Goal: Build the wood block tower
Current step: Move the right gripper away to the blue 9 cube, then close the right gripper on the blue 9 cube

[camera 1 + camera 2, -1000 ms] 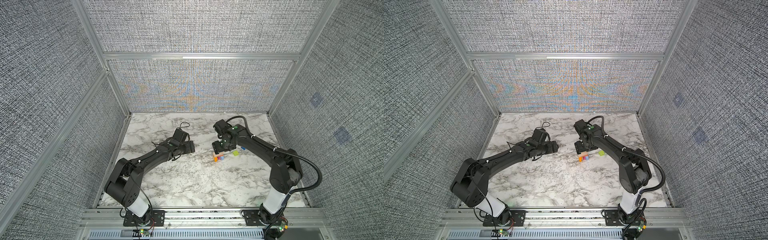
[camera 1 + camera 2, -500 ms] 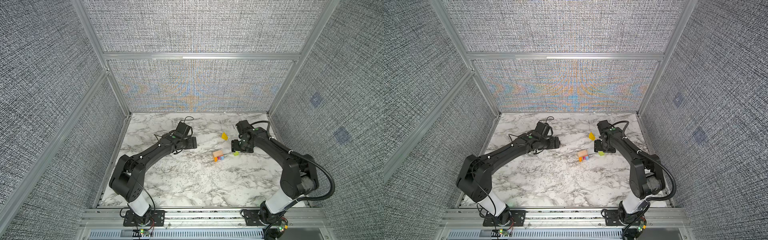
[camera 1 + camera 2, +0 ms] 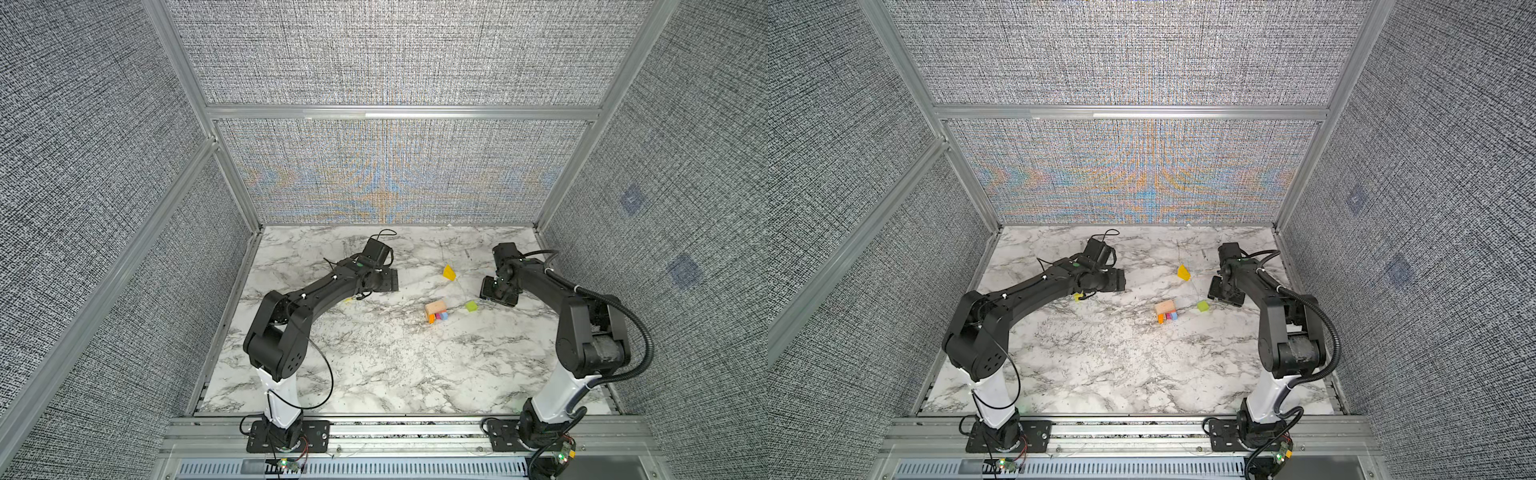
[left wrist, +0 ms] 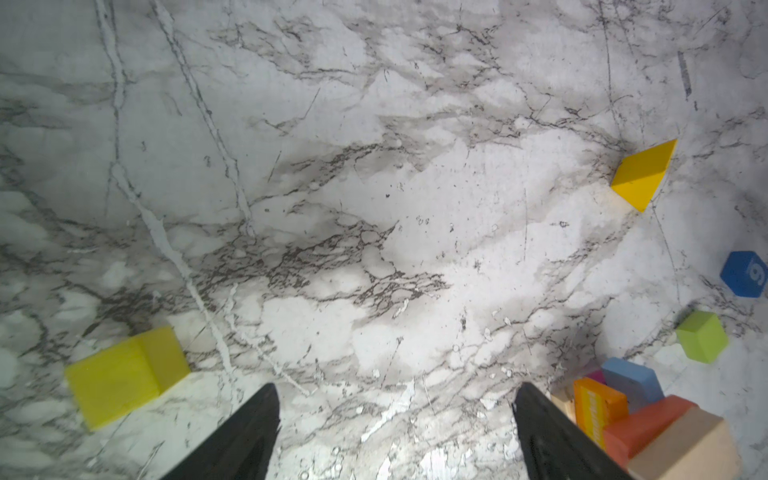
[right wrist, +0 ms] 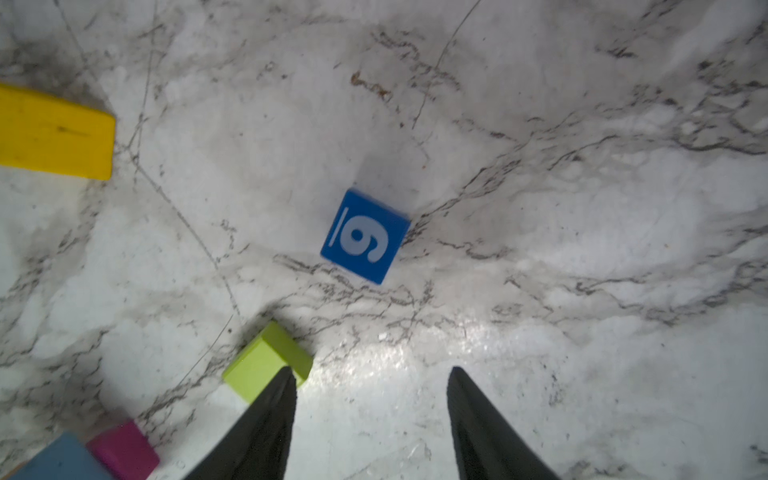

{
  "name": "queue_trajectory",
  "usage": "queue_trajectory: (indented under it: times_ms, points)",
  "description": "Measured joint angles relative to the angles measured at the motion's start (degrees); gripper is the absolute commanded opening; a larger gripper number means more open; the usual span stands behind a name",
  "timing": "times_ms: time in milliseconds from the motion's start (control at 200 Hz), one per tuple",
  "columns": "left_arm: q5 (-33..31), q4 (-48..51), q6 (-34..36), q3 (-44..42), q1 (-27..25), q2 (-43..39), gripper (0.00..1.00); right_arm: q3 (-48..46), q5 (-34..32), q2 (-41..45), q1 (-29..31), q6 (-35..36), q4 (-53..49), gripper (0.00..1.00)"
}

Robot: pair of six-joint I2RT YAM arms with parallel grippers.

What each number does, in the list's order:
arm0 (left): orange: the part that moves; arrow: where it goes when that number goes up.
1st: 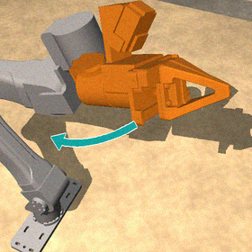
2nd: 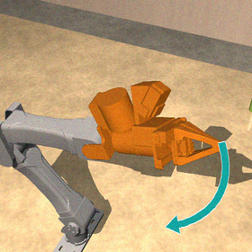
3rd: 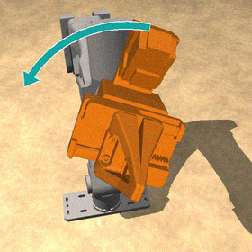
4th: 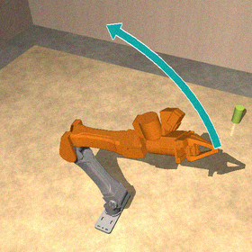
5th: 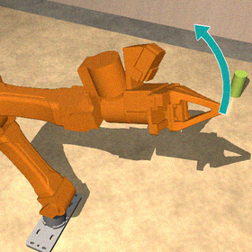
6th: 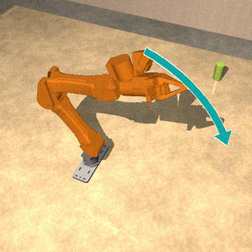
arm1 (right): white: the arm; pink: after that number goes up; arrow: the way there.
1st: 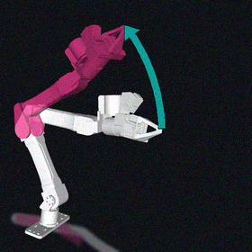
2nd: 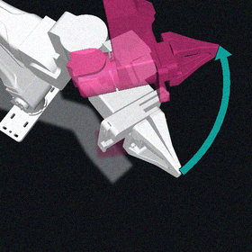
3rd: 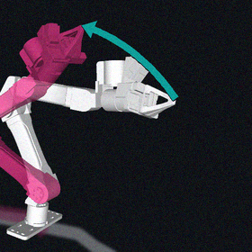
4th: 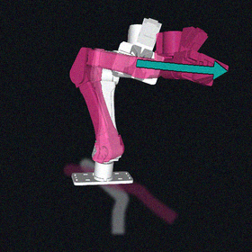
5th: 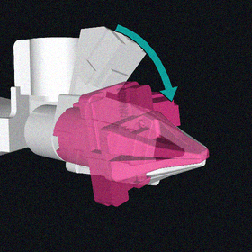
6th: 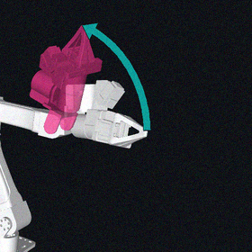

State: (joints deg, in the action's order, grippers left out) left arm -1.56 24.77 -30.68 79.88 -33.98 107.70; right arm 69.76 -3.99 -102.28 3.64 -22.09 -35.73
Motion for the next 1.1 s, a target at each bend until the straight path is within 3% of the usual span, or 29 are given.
queue_trajectory:
  times_ms: [555,1100]
  points:
    - [0.3,-7.2,2.0,5.0,0.1,7.4,0.89,9.9,1.3,-11.2,-1.9,-0.4,1.6,0.54]
    - [0.7,-7.9,2.2,4.0,0.1,7.8,0.89,12.4,2.9,-14.2,-2.1,0.2,-0.4,0.36]
